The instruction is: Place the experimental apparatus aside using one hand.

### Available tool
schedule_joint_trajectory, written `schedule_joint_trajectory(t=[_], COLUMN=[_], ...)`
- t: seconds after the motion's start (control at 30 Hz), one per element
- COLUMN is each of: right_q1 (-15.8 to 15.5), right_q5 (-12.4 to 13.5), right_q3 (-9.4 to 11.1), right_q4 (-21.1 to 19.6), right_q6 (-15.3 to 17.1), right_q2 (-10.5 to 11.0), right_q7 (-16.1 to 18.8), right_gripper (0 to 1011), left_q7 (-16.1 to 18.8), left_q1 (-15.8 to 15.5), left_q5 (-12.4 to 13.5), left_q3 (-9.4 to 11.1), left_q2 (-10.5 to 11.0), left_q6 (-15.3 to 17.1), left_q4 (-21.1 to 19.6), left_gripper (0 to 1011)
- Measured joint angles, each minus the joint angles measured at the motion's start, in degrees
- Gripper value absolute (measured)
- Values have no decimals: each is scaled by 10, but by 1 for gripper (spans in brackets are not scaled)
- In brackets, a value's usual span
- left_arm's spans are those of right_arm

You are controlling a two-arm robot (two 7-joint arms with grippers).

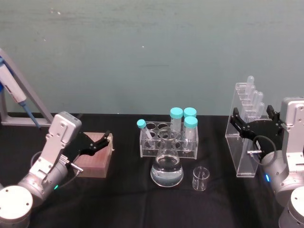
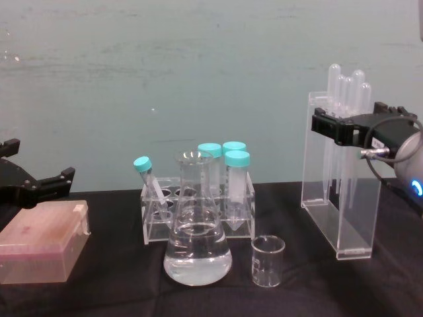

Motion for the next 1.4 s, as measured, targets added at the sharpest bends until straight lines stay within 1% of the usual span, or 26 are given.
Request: schedule_joint_trajectory(t=[0.83, 0.93, 1.03, 1.4], right_q1=[7, 7, 8, 8], right_q5=[6, 9, 21, 18], right_q3=[-2, -1, 2, 1], right_q4=[9, 9, 9, 9], right_q6=[0, 0, 3, 2], right_q2=[6, 6, 7, 7], right_q7=[9, 13, 22, 20], right_gripper=[1000, 1002, 1000, 1000], left_q7=[0, 0, 0, 0], left_q1=[0, 0, 0, 0], left_q5=[0, 0, 0, 0], left_q3=[0, 0, 0, 0], left_q2=[0, 0, 0, 0], left_q6=[0, 0, 0, 0], left_q4=[0, 0, 0, 0], left_gripper=[1000, 1000, 1000, 1000])
